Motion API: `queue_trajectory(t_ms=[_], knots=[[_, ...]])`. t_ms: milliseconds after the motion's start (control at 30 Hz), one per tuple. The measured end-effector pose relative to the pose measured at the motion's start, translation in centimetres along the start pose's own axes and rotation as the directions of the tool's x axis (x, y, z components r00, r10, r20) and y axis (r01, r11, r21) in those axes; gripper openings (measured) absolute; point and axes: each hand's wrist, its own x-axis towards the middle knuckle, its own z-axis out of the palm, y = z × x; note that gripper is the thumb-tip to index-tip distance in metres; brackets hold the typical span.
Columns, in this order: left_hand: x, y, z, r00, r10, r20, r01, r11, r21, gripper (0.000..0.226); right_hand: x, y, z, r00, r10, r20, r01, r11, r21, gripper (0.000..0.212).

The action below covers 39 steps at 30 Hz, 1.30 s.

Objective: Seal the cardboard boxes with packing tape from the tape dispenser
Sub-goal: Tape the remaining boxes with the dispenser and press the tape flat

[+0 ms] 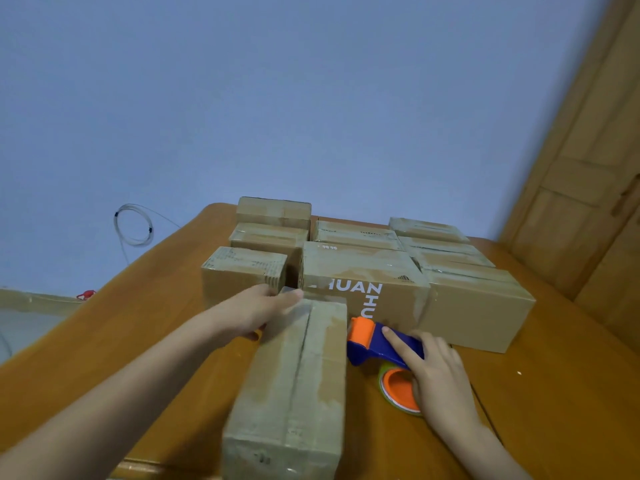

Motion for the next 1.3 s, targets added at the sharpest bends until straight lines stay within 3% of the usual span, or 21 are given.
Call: queue_trajectory(t_ms=[133,300,433,567,733,933,1133,1300], knots=[[0.1,2.3,-0.2,0.998,0.033,0.054,-0.048,0.948,0.314,0.037,-1.1,-2.9,-1.1,1.000,0.010,0.023,-0.010,1.000,0.018,0.108],[1.1,2.1,-1.3,0.994,-0.018,0.112,-0.040,0.864,0.502,0.072,-2.6,-6.8,-2.2,0.992,0.089,0.094,-0.094,0.994,0.051,0.110],[0.9,1.5,-0.4,1.000,0.027,0.003,-0.023,0.794,0.607,0.089,-2.7,-8.4,-3.3,0.976,0.125,0.179,-0.147,0.983,0.113,0.106],[-0.4,1.8,3.0,0.994,0.051,-0.098,0.037,0.685,0.727,0.114,-2.6,-8.7,-3.9,0.971,0.047,0.233,-0.080,0.987,0.137,0.103],[0.7,1.8,4.2,0.979,0.057,-0.194,0.107,0.667,0.737,0.117,-1.9,-8.3,-3.8,0.946,0.031,0.323,-0.054,0.997,0.063,0.120],[1.0,1.7,5.4,0.967,0.084,-0.241,0.128,0.657,0.743,0.105,-1.3,-8.1,-4.5,0.932,0.053,0.358,-0.073,0.996,0.041,0.115],[1.2,1.4,5.2,0.965,0.111,-0.236,0.096,0.690,0.717,0.103,1.1,-7.9,-7.8,0.879,-0.051,0.473,0.026,0.998,0.060,0.079],[1.2,1.4,5.3,0.963,0.118,-0.241,0.091,0.703,0.706,0.100,3.5,-8.1,-8.9,0.857,-0.102,0.505,0.141,0.989,-0.039,0.068]])
